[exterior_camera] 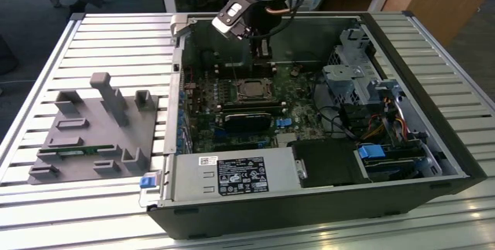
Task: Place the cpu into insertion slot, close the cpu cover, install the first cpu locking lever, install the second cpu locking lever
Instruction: 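Install the first cpu locking lever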
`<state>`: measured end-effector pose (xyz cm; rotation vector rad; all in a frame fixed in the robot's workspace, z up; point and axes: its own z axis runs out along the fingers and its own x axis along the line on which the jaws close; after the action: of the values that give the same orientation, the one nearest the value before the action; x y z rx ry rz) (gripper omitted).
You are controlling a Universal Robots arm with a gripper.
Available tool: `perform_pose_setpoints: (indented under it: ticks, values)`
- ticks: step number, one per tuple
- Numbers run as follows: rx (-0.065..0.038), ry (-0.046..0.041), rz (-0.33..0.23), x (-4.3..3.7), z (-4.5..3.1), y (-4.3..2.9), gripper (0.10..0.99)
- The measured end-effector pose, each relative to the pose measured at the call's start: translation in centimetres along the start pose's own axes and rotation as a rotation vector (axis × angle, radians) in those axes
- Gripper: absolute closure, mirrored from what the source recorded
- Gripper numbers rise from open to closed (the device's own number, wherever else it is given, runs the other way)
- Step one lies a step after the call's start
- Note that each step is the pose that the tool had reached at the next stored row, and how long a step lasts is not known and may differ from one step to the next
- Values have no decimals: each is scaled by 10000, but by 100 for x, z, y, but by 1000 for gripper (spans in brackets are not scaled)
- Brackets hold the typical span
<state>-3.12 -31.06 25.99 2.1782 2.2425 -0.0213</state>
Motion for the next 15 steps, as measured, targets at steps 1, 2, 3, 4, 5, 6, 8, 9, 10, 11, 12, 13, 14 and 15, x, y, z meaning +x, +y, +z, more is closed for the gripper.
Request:
perform_pose_setpoints:
  ticks: [1,2,3,4,5,6,8,9,10,11,12,13,14,15]
  values:
    - [-1,0,0,-1,-29,0,980]
    - [0,-1,1,-1,-54,0,980]
    - [-1,1,0,-2,-84,0,980]
    - [0,-2,0,-2,-108,0,980]
    - [-4,-4,0,-3,-120,-1,980]
    - [-8,-1,-2,-2,-120,-2,980]
    - [-11,2,-93,-2,-120,-6,980]
    - [-13,1,-227,-2,-120,-8,980]
    - [-16,1,-400,-2,-120,-8,980]
    - [-19,1,-580,-2,-120,-8,980]
    - [-23,2,-759,-2,-120,-8,980]
    - [-27,2,-938,-2,-120,-9,980]
    - [-30,1,-1108,-2,-120,-9,980]
    - [-34,1,-1267,-2,-120,-9,980]
